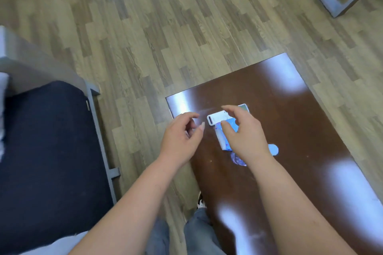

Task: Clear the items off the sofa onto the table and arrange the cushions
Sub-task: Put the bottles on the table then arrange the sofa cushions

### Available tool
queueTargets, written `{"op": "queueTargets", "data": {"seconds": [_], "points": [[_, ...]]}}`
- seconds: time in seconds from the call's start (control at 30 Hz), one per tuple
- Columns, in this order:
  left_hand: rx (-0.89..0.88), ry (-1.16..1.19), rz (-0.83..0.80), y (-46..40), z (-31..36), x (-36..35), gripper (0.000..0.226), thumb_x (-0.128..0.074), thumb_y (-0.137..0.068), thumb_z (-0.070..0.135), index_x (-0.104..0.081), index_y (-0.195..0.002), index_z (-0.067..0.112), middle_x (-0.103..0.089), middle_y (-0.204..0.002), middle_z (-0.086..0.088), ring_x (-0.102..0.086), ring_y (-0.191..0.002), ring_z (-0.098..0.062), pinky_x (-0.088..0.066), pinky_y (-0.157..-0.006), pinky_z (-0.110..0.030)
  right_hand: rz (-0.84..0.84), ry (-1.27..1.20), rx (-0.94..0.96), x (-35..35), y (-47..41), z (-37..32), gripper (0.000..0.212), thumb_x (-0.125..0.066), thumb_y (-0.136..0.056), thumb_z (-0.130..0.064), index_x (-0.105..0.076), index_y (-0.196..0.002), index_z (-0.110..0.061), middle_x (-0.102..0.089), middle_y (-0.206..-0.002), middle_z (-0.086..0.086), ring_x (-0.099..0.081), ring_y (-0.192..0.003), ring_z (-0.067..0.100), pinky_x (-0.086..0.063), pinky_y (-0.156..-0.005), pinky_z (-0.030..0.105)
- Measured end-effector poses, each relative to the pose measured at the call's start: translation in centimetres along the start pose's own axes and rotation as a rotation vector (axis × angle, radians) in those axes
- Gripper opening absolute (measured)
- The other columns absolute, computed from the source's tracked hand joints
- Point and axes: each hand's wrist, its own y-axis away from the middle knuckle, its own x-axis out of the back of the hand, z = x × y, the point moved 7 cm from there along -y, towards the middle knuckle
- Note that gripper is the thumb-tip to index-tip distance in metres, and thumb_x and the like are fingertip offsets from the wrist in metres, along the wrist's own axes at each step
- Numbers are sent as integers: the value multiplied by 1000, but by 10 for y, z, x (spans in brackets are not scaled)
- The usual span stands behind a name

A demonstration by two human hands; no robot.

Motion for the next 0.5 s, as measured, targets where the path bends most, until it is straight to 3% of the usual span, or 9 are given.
{"op": "queueTargets", "data": {"seconds": [0.17,0.3,0.5], "points": [[38,-54,95,14,-26,93,18,-71,-90,13,-72,-108,16,-59,-79,12,-55,-74,-6,-40,-67,-7,-153,19,157,-73,-1,-86,33,-62,-90,-16,-64,-123,-18,-70,-118,-6,-61,-105,5,-45,-93,21],[104,-51,184,41,-56,172,19,-70,-92,15,-71,-110,16,-62,-85,6,-58,-83,-8,-40,-68,-5,-281,55,245,-139,11,-153,33,-64,-90,-18,-65,-123,-19,-72,-114,-5,-65,-103,6,-48,-93,25],[262,-9,371,111,-126,307,21,-67,-92,24,-70,-113,26,-64,-92,7,-58,-78,-5,-47,-71,-14,-475,171,402,-262,59,-258,33,-61,-94,-22,-62,-126,-22,-70,-115,-8,-63,-104,5,-45,-91,22]]}}
